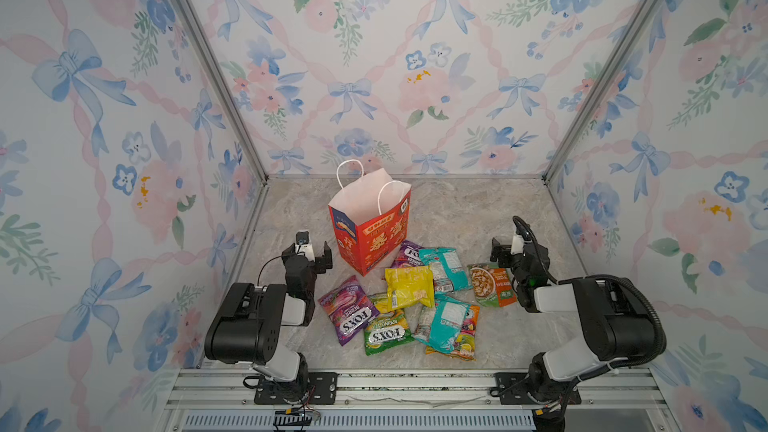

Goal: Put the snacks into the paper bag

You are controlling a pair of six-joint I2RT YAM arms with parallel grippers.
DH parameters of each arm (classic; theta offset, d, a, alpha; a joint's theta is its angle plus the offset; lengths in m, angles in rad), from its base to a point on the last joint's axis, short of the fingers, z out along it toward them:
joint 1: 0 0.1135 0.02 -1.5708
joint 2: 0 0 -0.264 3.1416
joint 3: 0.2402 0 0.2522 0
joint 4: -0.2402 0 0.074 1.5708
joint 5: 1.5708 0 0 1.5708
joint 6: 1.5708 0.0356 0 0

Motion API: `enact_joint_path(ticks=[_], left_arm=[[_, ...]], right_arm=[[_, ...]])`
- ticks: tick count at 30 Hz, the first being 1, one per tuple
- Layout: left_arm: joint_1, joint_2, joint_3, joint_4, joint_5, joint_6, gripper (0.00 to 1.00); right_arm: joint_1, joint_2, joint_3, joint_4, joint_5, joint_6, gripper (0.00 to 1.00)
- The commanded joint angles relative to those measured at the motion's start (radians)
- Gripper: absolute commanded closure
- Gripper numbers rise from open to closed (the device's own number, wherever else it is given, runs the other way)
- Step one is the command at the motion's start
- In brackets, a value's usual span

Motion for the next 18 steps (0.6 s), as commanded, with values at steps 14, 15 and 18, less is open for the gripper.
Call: enact_joint_path(ticks=[14,15,18], left_arm=[[-0.005,0.009,0.012,0.013,-0.008,0.002,0.02],[-0.005,0.009,0.012,0.013,-0.007,0.002,0.02],[-0.004,0.009,0.014,0.012,-0.005,0.0,0.02]], right_arm=[[-0.004,-0.012,0.013,-0.011,-0.022,0.016,0.04],[-0.004,-0.012,0.013,-0.011,-0.023,0.016,0.03],[-0.004,-0.012,0.013,-0.011,-0.022,0.017,0.04]])
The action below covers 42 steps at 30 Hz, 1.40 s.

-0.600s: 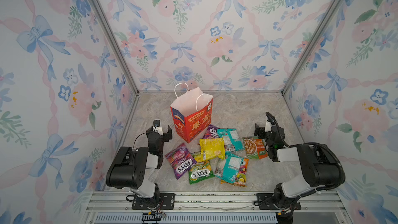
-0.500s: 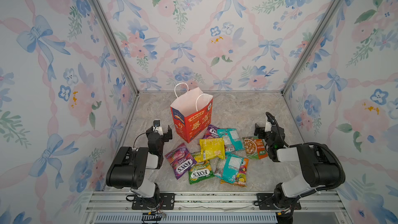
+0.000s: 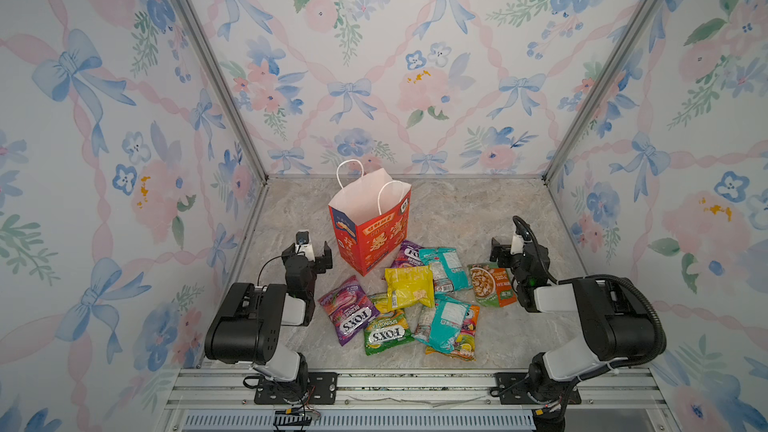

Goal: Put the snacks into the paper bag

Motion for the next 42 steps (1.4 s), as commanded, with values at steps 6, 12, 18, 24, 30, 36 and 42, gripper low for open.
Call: enact_joint_path(ticks=[6,12,18,24,30,36,42], left_arm=[[-0.003,0.009,0.014,0.01,-0.003,0.001,0.02],[-0.003,0.007,0.012,0.011,-0.002,0.0,0.02],[-0.004,0.003,0.01,0.013,-0.003,0.0,0.02],[-0.008,-0.129,0.039,-0.149,-0.108,-0.043,0.02],[-0.002,-0.483,0.117,-0.638,-0.238,-0.268,0.02],[0.017,-0.83,0.086,-0.783,-0.178,-0.432,0.02],[0.046,-0.833,0.297,-1.083,-0.142,-0.392,0.02]], right_arm=[[-0.002,-0.012,0.011,-0.01,-0.009,0.013,0.03],[-0.003,-0.013,0.012,-0.008,-0.01,0.012,0.04],[-0.002,-0.029,0.002,-0.002,-0.007,0.016,0.03],[0.001,-0.171,0.078,-0.285,0.07,0.051,0.03],[0.04,-0.36,0.293,-0.78,0.186,0.338,0.03],[-0.101,-0.432,0.149,-0.548,-0.038,0.573,0.04],[-0.039,-0.369,0.403,-1.011,0.019,0.473,0.03]])
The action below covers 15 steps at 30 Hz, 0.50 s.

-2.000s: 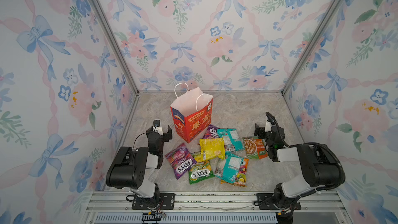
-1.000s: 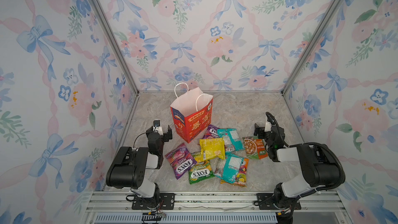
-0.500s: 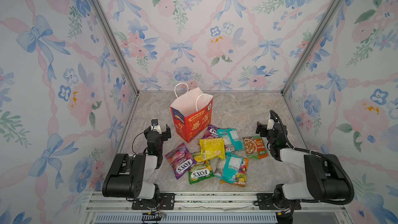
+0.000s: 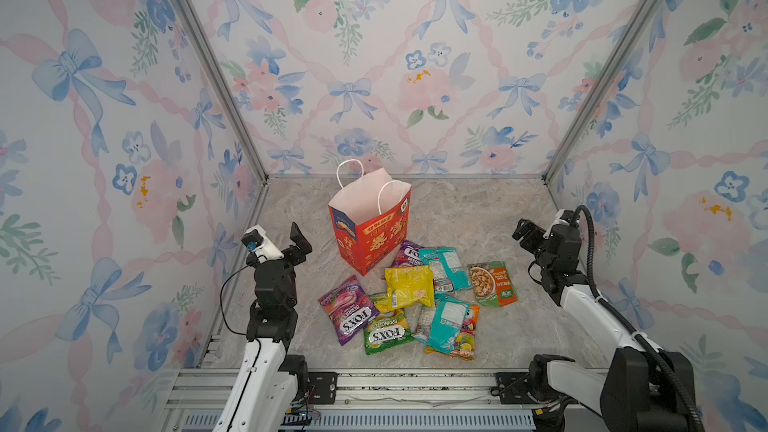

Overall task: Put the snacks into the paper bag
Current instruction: 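Raise the left gripper to the bag's rim while the right arm lifts toward the snacks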

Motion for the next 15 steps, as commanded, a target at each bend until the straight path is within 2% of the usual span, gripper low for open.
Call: enact_joint_path(ticks=[1,5,8,10,12,15], left_arm=[[0.015,0.062,0.16,-0.252,0.035,-0.008,0.03],[0.032,0.2,0.393,-0.396,0.175,0.052,0.09],[0.043,0.34,0.59,-0.522,0.361,0.142,0.15],[0.048,0.46,0.752,-0.639,0.545,0.206,0.27],[0.048,0.559,0.883,-0.744,0.679,0.252,0.38],[0.048,0.641,1.004,-0.837,0.766,0.325,0.41]], right_arm=[[0.054,0.039,0.169,-0.277,-0.012,-0.035,0.03],[0.101,0.072,0.237,-0.391,-0.012,-0.066,0.03],[0.133,0.087,0.263,-0.419,-0.018,-0.069,0.03],[0.151,0.101,0.274,-0.428,-0.021,-0.065,0.03],[0.166,0.114,0.283,-0.432,-0.025,-0.061,0.03],[0.18,0.132,0.303,-0.444,-0.041,-0.061,0.03]])
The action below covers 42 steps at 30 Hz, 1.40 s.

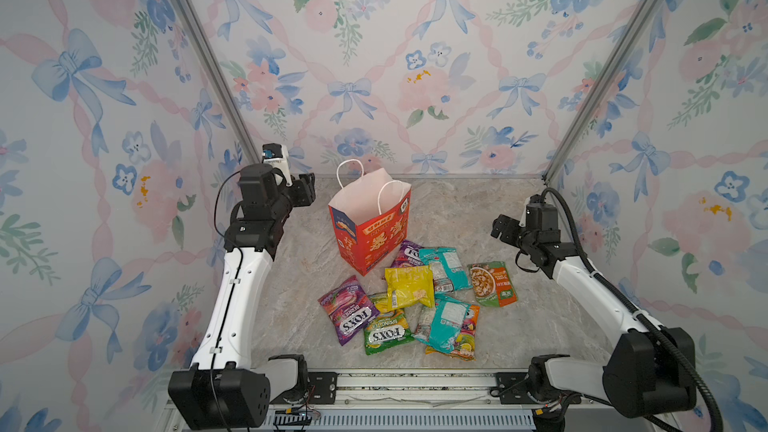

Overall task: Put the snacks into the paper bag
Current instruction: 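Raise the left gripper to the bag's rim while the right arm lifts toward the snacks, then grip the bag's rim with the left gripper while the right gripper reaches over the snacks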

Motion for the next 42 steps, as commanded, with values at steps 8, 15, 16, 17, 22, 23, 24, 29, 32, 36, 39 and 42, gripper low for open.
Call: enact_joint_path(ticks=[8,15,16,17,22,23,24,29,32,36,39,42], left_arm=[[-0.001,0.175,0.217,-0.321,0.268,0.191,0.53],[-0.076,0.182,0.198,-0.333,0.221,0.251,0.53],[-0.09,0.186,0.195,-0.334,0.197,0.257,0.52],[-0.102,0.192,0.195,-0.334,0.174,0.26,0.52],[-0.147,0.247,0.226,-0.342,0.065,0.265,0.53],[-0.152,0.26,0.236,-0.342,0.04,0.266,0.53],[-0.159,0.269,0.246,-0.342,0.02,0.266,0.53],[-0.177,0.308,0.287,-0.342,-0.012,0.276,0.55],[-0.183,0.334,0.305,-0.343,-0.03,0.286,0.56],[-0.183,0.363,0.322,-0.344,-0.021,0.287,0.64],[-0.183,0.377,0.329,-0.343,-0.004,0.287,0.7],[-0.184,0.388,0.328,-0.344,0.009,0.287,0.73]], right_arm=[[0.03,0.031,0.069,-0.086,-0.062,-0.006,0.03],[0.038,0.04,0.075,-0.096,-0.071,0.001,0.03],[0.038,0.042,0.075,-0.096,-0.072,0.005,0.03],[0.038,0.044,0.077,-0.097,-0.075,0.006,0.03],[0.042,0.051,0.1,-0.11,-0.086,0.007,0.03],[0.043,0.052,0.104,-0.114,-0.087,0.004,0.03],[0.044,0.051,0.105,-0.118,-0.087,0.002,0.03],[0.048,0.051,0.106,-0.122,-0.089,0.004,0.03],[0.051,0.053,0.105,-0.122,-0.09,0.005,0.03],[0.055,0.057,0.115,-0.126,-0.096,0.004,0.03],[0.061,0.059,0.121,-0.132,-0.101,0.007,0.02],[0.076,0.062,0.127,-0.134,-0.11,0.013,0.01]])
